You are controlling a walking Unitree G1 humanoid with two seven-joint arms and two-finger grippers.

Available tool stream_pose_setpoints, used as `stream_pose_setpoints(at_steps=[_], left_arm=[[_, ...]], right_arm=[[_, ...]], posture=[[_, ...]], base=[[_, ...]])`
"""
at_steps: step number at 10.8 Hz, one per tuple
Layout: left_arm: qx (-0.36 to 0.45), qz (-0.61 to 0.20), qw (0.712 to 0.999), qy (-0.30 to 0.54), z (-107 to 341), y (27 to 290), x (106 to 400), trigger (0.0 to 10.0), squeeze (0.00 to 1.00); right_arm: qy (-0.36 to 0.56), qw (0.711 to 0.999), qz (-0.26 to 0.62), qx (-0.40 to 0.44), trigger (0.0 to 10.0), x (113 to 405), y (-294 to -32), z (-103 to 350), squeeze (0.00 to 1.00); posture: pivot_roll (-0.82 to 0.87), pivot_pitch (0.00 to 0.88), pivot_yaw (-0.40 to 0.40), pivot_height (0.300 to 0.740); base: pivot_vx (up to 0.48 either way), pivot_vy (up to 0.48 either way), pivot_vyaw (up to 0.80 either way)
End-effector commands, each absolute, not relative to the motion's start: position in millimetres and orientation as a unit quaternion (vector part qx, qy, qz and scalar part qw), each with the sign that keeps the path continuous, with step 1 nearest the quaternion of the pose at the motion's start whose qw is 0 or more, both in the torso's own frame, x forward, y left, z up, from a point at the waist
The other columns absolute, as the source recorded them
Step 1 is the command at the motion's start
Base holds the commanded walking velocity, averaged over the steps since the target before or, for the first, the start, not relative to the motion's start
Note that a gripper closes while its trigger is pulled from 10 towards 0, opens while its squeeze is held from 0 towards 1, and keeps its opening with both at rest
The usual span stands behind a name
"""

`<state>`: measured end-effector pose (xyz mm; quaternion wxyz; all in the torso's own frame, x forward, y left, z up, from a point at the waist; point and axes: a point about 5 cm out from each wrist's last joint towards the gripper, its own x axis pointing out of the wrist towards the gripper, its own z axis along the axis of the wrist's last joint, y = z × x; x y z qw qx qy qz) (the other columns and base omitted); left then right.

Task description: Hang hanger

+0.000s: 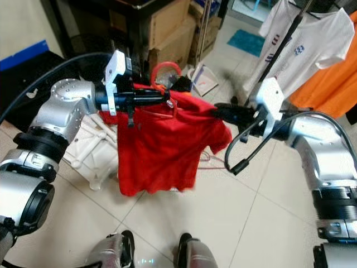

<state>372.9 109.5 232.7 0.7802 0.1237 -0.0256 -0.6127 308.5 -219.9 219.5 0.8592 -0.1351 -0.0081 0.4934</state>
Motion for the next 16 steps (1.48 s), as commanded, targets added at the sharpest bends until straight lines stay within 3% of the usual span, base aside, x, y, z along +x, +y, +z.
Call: stream_pose_setpoints(at_steps=[1, 2, 13, 14, 16], left_arm=[[0.140, -0.586, 0.798, -0.001, 227, 120, 377, 0.0, 0.00], [0.139, -0.584, 0.800, -0.004, 229, 121, 378, 0.0, 0.00], [0.139, -0.584, 0.800, -0.004, 229, 121, 378, 0.0, 0.00], [0.129, -0.619, 0.774, -0.016, 232, 112, 373, 0.0, 0.00], [0.127, -0.620, 0.774, -0.015, 231, 114, 372, 0.0, 0.00]], right_arm=[[-0.015, 0.860, 0.490, -0.140, 10.0, 300, -234, 231, 0.00], [0.020, 0.853, 0.498, -0.155, 10.0, 296, -236, 217, 0.00], [0.020, 0.853, 0.498, -0.155, 10.0, 296, -236, 217, 0.00], [0.032, 0.849, 0.511, -0.129, 10.0, 309, -198, 190, 0.00], [0.044, 0.847, 0.515, -0.122, 10.0, 309, -195, 183, 0.00]], posture=[[-0.18, 0.152, -0.063, 0.740], [-0.18, 0.152, -0.063, 0.740], [-0.18, 0.152, -0.063, 0.740], [-0.18, 0.168, -0.062, 0.740], [-0.18, 0.168, -0.062, 0.740]], base=[[0.000, 0.000, 0.00], [0.000, 0.000, 0.00], [0.000, 0.000, 0.00], [0.000, 0.000, 0.00], [0.000, 0.000, 0.00]])
